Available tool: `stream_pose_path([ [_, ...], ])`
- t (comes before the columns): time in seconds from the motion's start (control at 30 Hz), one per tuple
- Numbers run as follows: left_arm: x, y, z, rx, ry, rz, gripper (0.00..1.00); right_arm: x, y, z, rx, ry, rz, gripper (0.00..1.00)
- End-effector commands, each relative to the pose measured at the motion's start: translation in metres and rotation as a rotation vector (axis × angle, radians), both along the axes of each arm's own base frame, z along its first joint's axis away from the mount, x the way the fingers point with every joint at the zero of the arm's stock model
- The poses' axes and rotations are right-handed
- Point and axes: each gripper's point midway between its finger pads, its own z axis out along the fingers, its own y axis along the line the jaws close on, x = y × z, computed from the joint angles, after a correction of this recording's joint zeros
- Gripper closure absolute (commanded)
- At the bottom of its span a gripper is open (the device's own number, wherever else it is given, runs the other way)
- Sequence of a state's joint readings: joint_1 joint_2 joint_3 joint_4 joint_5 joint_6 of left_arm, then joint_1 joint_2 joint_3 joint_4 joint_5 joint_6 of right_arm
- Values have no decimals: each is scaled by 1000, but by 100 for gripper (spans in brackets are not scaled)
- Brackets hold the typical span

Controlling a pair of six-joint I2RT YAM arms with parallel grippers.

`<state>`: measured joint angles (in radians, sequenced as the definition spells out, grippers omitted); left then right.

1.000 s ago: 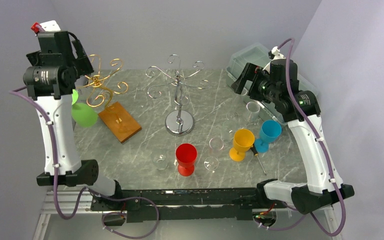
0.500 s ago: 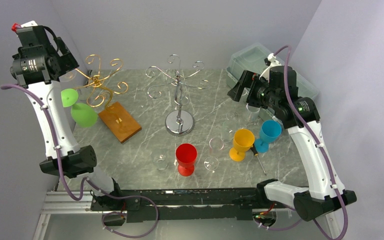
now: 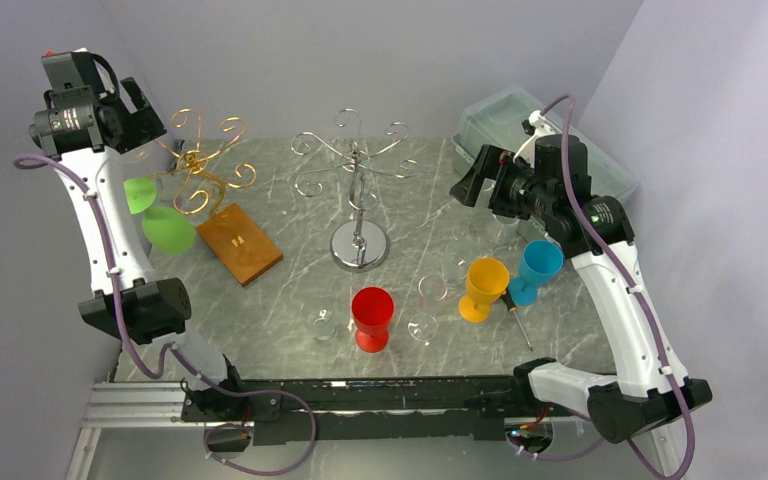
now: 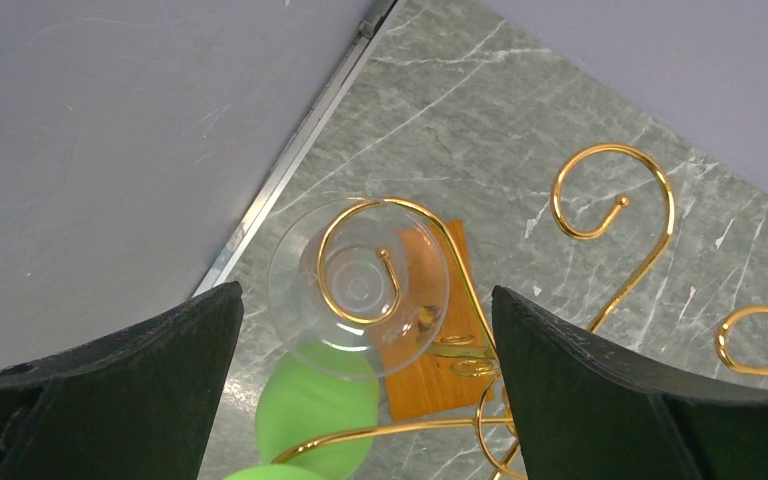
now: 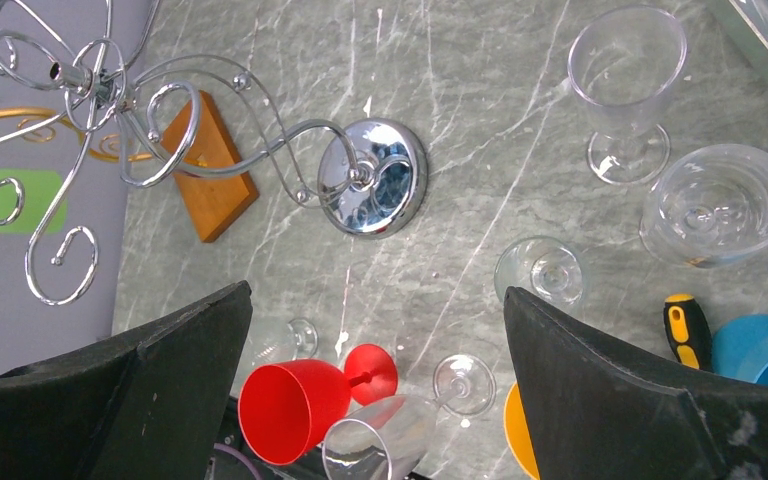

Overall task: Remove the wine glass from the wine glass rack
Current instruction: Pick up the wine glass from the wine rack.

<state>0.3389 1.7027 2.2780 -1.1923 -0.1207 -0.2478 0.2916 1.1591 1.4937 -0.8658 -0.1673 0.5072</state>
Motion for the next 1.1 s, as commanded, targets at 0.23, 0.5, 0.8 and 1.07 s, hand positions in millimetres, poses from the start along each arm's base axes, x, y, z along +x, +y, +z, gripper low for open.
stream_pose_path([
  [0.23,18,11,-9,15,12,4,1,6,10,6,20,-33,50,0],
  [0.5,17,12,-10,12,17,16,16,7,11,3,16,-25,51,0],
  [0.8,17,8,1,8,-15,-1,37,7,11,1,16,-24,48,0],
  [1.07,16,11,13,24,-50,25,46,9,10,-2,14,-18,45,0],
])
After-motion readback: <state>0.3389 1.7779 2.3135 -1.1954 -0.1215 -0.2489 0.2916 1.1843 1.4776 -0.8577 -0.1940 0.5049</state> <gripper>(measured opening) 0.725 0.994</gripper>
